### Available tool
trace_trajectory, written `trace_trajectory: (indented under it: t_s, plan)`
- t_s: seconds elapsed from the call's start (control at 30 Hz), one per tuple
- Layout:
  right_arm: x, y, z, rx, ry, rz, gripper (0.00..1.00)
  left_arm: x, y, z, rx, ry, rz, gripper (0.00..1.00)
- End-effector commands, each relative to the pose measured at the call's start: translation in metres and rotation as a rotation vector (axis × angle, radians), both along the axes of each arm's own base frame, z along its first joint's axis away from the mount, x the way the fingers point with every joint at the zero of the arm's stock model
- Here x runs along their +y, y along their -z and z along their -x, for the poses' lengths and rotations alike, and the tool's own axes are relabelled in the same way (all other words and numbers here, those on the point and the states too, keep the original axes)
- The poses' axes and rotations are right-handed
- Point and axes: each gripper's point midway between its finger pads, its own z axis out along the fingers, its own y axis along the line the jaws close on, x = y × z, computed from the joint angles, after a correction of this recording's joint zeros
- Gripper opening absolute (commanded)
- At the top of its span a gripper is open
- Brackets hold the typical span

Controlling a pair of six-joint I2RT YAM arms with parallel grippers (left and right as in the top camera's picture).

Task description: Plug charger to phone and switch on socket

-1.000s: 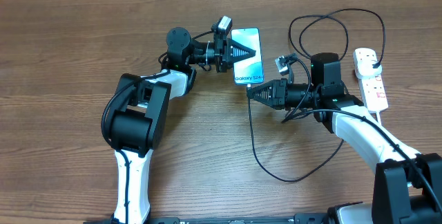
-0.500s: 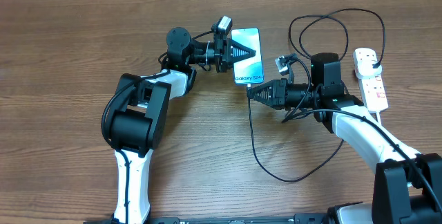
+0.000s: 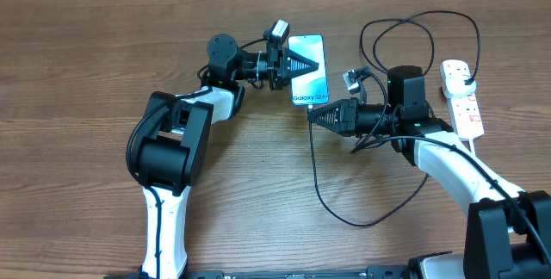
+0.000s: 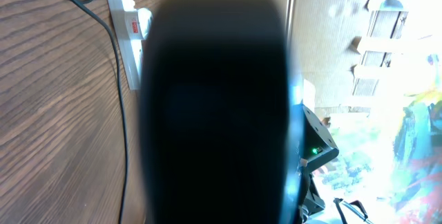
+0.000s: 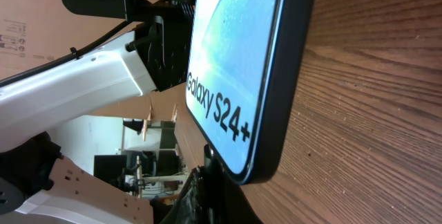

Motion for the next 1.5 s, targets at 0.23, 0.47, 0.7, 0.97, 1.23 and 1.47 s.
trace_trajectory:
  t_s: [0.23,0.47,0.7,0.97,1.23,1.47]
  plan:
    - [-0.002,0.0,-0.002,0.001,0.007,-0.003,0.04,0.002,-0.01,-0.001,-0.058,0.014,0.008,0.04]
    - [-0.003,0.001,-0.004,-0.001,0.016,0.005,0.04,0.0,-0.01,0.001,-0.058,0.021,0.008,0.04]
    - [-0.003,0.0,-0.006,-0.009,0.022,0.006,0.04,-0.002,-0.01,0.002,-0.059,0.025,0.008,0.04]
    - [-0.003,-0.003,-0.008,-0.017,0.029,-0.003,0.04,-0.004,-0.009,0.005,-0.067,0.037,0.008,0.04]
    - [-0.003,-0.002,-0.009,-0.019,0.034,0.001,0.04,-0.003,-0.01,0.016,-0.105,0.095,0.004,0.04]
    - [-0.003,-0.002,-0.01,-0.019,0.035,0.002,0.04,-0.001,-0.012,0.027,-0.169,0.15,0.006,0.05]
